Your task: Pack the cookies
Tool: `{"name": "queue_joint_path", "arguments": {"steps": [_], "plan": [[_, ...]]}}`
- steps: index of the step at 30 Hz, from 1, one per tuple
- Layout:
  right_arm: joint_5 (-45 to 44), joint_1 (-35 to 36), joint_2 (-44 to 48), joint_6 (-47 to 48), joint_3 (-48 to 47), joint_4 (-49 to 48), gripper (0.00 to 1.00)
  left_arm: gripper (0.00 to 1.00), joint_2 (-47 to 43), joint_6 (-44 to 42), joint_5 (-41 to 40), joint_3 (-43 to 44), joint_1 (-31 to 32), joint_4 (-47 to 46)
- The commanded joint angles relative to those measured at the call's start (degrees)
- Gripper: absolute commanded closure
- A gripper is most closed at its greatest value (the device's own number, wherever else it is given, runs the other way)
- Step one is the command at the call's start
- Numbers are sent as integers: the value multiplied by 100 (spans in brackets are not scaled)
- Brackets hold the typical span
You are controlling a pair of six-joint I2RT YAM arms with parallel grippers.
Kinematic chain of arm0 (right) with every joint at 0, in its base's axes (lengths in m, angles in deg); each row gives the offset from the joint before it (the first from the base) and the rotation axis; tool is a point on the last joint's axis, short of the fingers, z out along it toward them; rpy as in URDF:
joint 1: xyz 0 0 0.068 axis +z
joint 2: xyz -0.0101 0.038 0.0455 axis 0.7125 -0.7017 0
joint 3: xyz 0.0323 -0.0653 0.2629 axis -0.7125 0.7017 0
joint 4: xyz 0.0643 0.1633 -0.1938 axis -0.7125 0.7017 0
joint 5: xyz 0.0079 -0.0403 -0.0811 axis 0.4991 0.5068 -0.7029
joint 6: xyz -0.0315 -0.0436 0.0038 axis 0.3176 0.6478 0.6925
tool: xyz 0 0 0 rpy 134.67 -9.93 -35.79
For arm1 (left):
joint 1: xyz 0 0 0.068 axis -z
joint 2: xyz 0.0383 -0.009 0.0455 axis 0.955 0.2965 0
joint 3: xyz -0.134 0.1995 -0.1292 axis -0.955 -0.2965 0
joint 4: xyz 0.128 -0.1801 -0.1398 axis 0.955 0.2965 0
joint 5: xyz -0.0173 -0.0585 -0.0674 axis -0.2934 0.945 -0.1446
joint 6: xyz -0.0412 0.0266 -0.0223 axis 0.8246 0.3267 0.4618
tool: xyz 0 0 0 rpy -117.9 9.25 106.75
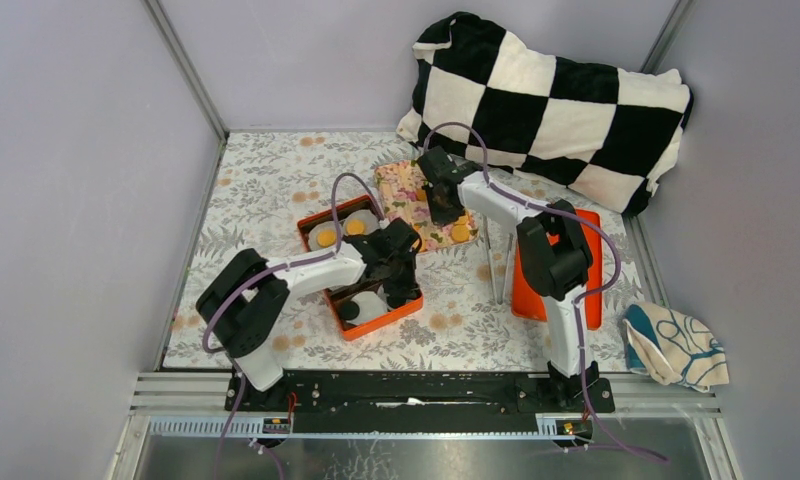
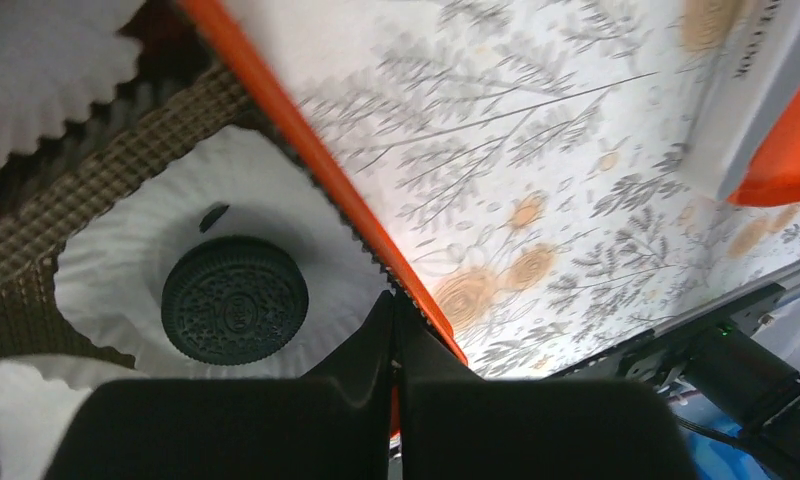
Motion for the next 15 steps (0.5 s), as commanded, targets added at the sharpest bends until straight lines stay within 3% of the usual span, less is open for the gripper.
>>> {"name": "queue_joint_path", "arguments": {"steps": [1, 11, 15], "plan": [[73, -166, -147, 110, -529, 107, 88, 100, 504, -257, 388, 670, 66, -761], [-1278, -191, 1373, -278, -79, -193, 85, 100, 1787, -725, 691, 2082, 41, -1095], [-1615, -204, 2024, -452, 488, 71, 69, 100, 1991, -810, 649, 2445, -87, -1088]]}}
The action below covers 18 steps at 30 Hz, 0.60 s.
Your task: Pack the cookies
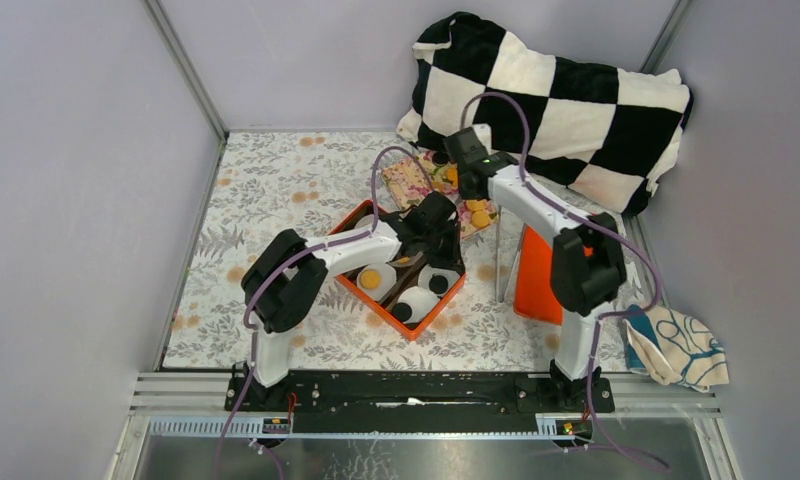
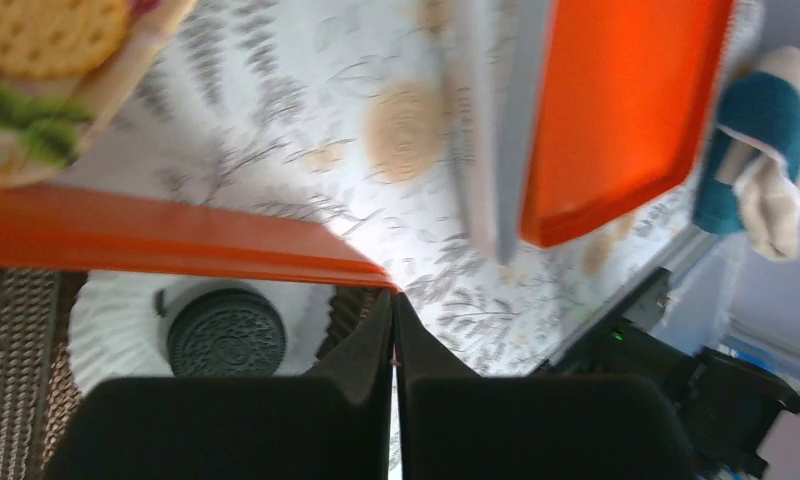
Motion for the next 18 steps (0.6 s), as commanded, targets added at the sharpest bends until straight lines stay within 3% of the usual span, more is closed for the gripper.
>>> {"name": "queue_joint_path", "arguments": {"steps": [1, 2, 9, 18], "plan": [[-243, 213, 1369, -324, 578, 343, 66, 100, 390, -130, 93, 428, -204, -415], [-252, 208, 1552, -376, 948, 346, 62, 100, 416, -136, 70, 479, -299, -459], [-279, 19, 2568, -926, 2532, 579, 56, 100, 733, -152, 331, 816, -987, -542], [-36, -289, 3037, -1657, 4050, 686, 56, 100, -687, -246, 65, 137, -994, -446]]}}
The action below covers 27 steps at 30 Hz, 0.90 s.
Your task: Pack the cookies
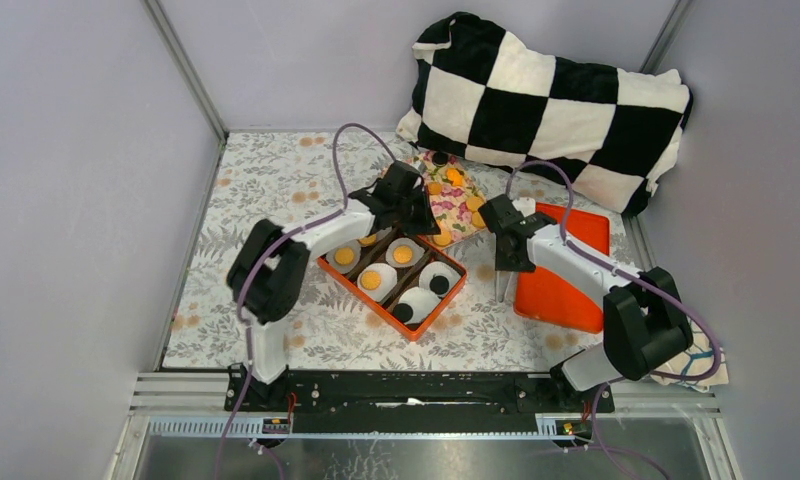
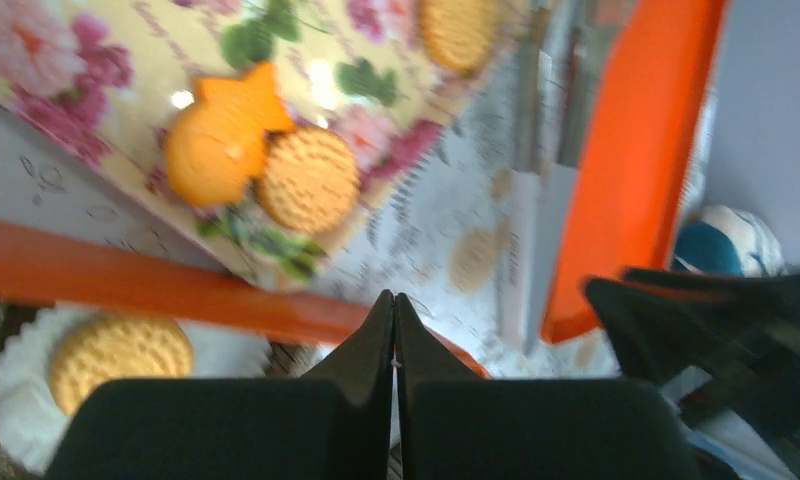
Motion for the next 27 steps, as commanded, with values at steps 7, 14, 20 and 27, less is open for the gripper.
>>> {"name": "queue_joint_path", "arguments": {"steps": [7, 14, 20, 27], "plan": [[644, -317, 181, -815, 1455, -323, 57, 100, -1781, -78, -226, -719, 154, -2], [938, -359, -229, -826, 1292, -530, 60, 100, -1970, -159, -311, -804, 152, 134], [929, -397, -185, -1025, 1513, -641, 74, 100, -1879, -151, -198, -872, 157, 107], [538, -414, 286, -1188, 1457, -330, 100, 100, -1918, -247, -238, -900, 148, 110]]}}
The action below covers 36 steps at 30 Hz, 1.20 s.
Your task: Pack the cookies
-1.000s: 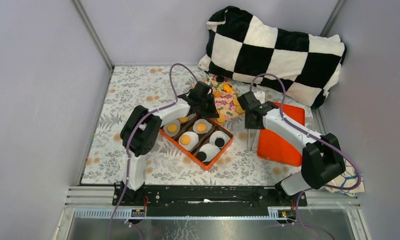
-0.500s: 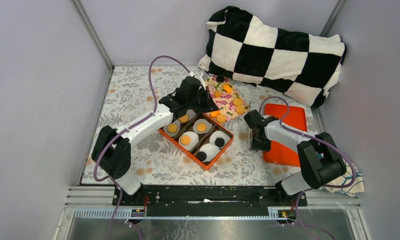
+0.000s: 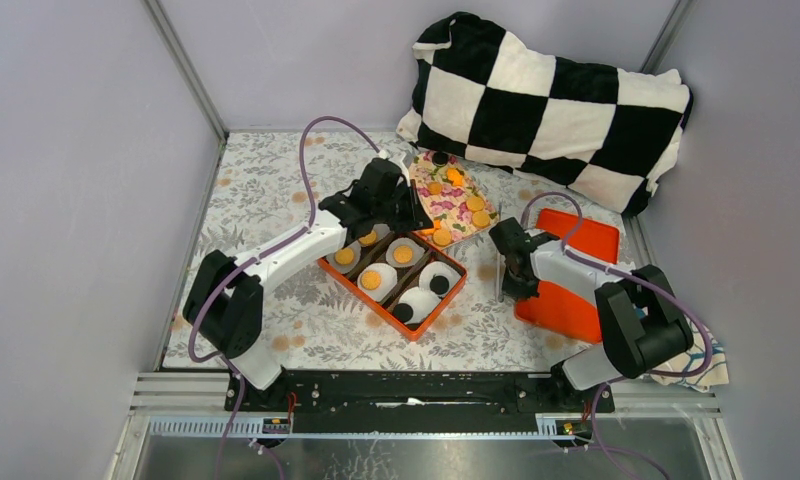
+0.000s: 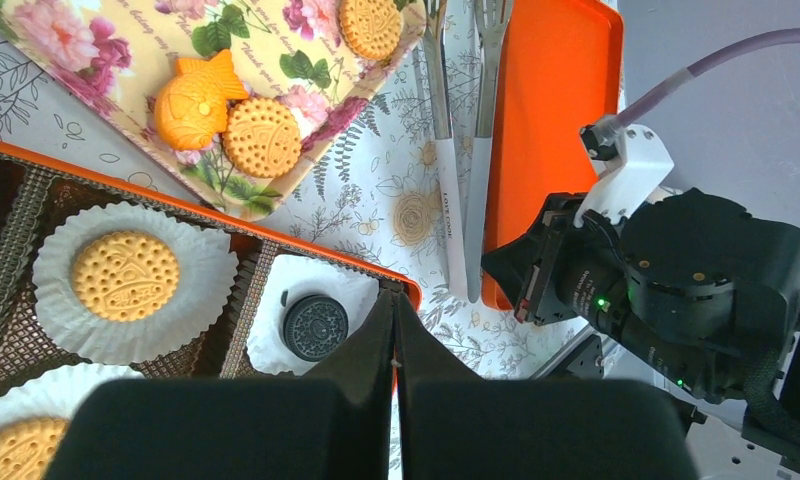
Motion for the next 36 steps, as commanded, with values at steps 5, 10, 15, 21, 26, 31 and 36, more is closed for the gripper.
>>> {"name": "queue_joint_path", "arguments": {"steps": [5, 10, 15, 21, 26, 31, 36], "plan": [[-484, -33, 1145, -136, -479, 712, 100, 100, 64, -388, -88, 0, -13, 21], [240, 0, 1650, 484, -1099, 814, 100, 87, 301, -488, -17, 154, -54, -112], [1069, 224, 1439, 1091, -1646, 833, 100, 66, 574, -322, 848, 276, -326, -643], [1180, 1021, 1025, 1641, -2143, 637, 100, 33, 575, 156, 1843, 94, -764, -1698], [1576, 1361, 764, 1712, -2416, 234, 100, 23, 543, 513, 2291, -265, -812, -2511], [1590, 1530, 483, 1807, -2841, 147, 100, 22, 678, 1017, 2578, -609, -800, -3010], [1700, 1571, 255, 1861, -3279, 88, 100, 22, 646, 1103, 2535, -935, -786, -3123]]}}
